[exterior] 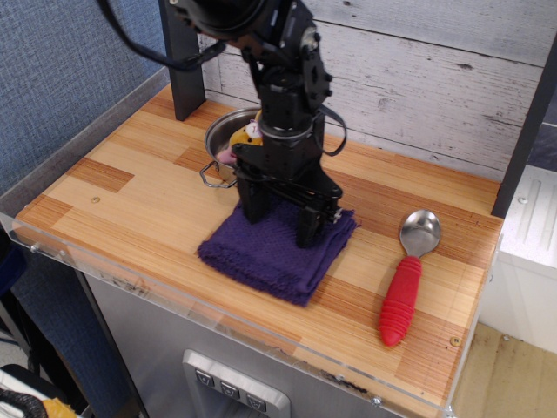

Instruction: Move the purple cloth at the edge of the corner of the table.

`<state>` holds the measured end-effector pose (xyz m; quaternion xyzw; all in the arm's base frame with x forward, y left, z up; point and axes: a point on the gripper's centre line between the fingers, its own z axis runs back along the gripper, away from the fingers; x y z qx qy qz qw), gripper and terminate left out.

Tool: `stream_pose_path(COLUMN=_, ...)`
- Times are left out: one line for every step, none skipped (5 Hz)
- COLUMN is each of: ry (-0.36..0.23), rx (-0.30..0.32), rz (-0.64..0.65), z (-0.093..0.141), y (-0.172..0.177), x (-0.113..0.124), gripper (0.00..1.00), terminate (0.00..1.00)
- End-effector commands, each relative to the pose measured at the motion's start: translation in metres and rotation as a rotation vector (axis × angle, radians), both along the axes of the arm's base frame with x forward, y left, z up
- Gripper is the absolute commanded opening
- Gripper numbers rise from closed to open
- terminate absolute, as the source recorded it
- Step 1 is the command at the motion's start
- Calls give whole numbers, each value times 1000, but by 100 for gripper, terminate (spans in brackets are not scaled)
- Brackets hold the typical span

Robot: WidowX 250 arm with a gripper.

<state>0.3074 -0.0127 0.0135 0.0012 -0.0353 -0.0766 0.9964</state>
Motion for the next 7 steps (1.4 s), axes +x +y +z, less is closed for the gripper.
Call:
stream_pose_path(ry=-2, rx=-41, rz=-32, z=-2, y=-33, x=10, gripper=100, terminate=0)
stream_pose_path(ry=-22, rx=-72, rz=-27, z=6, y=-46, x=19, gripper=100, terminate=0)
stream_pose_path(ry=-39, rx=-94, rz=-17, z=13, y=-54, x=29, gripper=100, terminate=0)
stream_pose_path(ry=-51, rx=-104, rz=1, z=14, y=-57, x=39, gripper=100, terminate=0)
stream_pose_path(ry=-66, rx=-112, rz=17, z=16, y=-61, x=53, gripper=100, terminate=0)
stream_pose_path(ry=-76, rx=-115, rz=25, z=17, y=-66, x=64, gripper=100, terminate=0)
stream_pose_path(ry=-77, rx=-111, rz=26, z=15, y=-70, x=72, gripper=100, terminate=0)
